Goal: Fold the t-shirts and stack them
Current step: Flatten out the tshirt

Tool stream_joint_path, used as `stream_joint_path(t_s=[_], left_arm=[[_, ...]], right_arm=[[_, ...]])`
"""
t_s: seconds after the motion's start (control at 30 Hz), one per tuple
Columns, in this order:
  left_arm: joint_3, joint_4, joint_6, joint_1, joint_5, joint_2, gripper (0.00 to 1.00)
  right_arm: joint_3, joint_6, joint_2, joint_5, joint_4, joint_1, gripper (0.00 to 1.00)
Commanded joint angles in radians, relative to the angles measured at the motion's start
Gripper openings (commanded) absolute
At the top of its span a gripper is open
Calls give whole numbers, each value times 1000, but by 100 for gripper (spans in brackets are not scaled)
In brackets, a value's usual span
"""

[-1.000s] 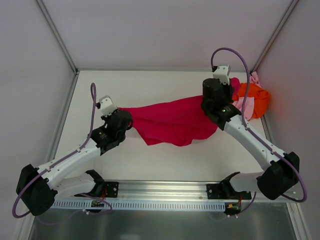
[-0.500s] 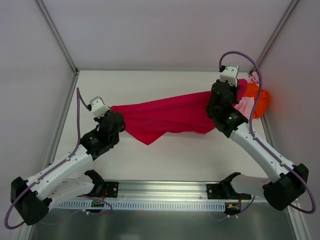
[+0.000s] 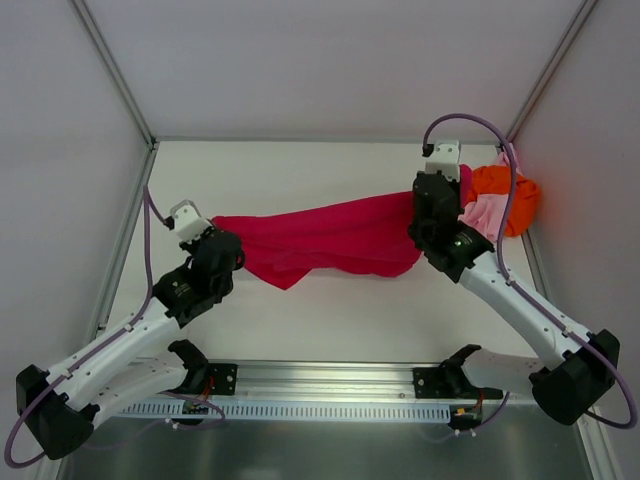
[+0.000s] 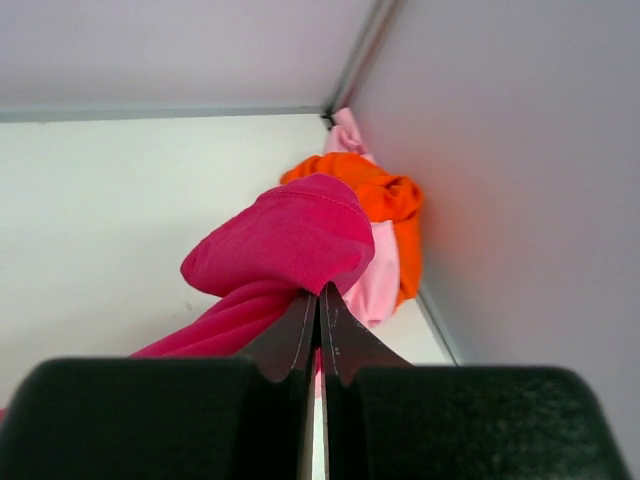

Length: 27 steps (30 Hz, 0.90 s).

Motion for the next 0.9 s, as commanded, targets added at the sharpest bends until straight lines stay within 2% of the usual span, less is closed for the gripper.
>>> stream_joint_path(t_s=[0.0, 0.2, 0.4, 0.53, 0.6, 0.7, 0.83, 0.87], left_arm=[[-11, -8, -25, 11, -63, 9, 0], [11, -19, -34, 11, -61, 84, 0], [-5, -13, -58, 10, -41, 149, 0], [-20, -13, -92, 10, -25, 173, 0], [-24, -12, -106, 11, -17, 189, 0], [-35, -4, -115, 11, -20, 207, 0], [-43, -5, -126, 11, -28, 219, 0], [-44, -7, -127, 11, -28, 218, 0]], right_arm=[[20, 87, -4, -103, -50, 14, 1], [192, 95, 214, -86, -265, 14, 1], [247, 64, 415, -159, -240, 13, 1], [237, -38, 458, -217, -46, 44, 1], [275, -136, 518, -257, -45, 73, 1], [344, -196, 563, -304, -53, 101, 1], [197, -281, 463, -412, 271, 136, 1], [197, -293, 460, -450, 274, 141, 1]])
